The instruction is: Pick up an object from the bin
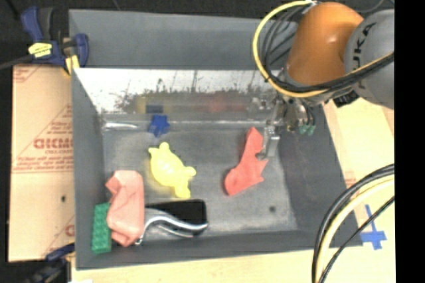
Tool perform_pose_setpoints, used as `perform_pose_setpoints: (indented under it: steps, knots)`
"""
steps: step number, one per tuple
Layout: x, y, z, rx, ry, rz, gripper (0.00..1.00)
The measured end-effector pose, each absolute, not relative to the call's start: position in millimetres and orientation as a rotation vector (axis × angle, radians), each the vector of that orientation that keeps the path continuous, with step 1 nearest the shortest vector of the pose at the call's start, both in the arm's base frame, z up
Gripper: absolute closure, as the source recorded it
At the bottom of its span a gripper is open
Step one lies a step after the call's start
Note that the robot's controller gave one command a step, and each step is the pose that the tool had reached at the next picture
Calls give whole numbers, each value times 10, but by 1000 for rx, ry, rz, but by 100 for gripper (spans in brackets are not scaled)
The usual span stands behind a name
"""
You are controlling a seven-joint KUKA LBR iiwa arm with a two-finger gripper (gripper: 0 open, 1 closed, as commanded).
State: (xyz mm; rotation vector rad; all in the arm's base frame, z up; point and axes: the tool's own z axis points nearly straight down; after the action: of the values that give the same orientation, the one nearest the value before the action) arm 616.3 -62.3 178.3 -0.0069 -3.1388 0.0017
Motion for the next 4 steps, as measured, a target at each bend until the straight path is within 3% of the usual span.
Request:
perform_pose_setpoints:
  steps: [1, 2, 3, 4]
  knots:
    - [6173, -623, 1832, -6, -3146, 3, 0]
    - [6152, -689, 1536, 97, -3151, 4, 0]
    - [5907, -906, 1055, 511, -3106, 5, 0]
    - [6066, -747, 763, 851, -3038, 14, 0]
